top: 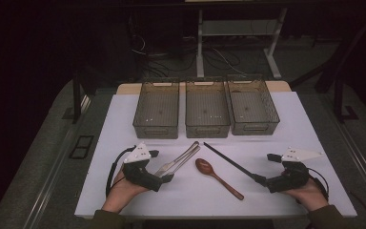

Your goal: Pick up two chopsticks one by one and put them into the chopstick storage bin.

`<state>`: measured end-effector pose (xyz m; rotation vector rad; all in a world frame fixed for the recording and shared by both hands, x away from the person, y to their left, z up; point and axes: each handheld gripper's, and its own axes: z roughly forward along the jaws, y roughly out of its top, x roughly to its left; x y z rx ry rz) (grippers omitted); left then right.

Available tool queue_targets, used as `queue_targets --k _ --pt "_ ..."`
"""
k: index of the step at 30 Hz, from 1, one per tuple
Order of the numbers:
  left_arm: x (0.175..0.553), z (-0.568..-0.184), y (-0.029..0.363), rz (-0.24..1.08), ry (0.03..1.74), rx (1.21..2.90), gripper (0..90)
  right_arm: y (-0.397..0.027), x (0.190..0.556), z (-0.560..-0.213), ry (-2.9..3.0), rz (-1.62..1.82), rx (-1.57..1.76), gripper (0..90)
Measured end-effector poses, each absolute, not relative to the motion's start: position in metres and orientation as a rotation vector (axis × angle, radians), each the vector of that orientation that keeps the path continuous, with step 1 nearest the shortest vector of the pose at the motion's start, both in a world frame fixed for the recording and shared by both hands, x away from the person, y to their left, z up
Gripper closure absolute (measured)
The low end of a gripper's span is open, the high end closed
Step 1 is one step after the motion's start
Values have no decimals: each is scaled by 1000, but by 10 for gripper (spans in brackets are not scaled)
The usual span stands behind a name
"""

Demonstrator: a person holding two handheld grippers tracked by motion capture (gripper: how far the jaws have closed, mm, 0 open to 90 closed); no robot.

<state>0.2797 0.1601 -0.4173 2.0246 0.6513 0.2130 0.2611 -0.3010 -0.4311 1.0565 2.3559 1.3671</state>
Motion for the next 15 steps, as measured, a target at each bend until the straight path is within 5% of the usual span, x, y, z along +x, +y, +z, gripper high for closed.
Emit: queue_targets --k 15 --pt "275 -417 163 205 657 2011 0 -301 262 -424 2366 1366 1050 13"
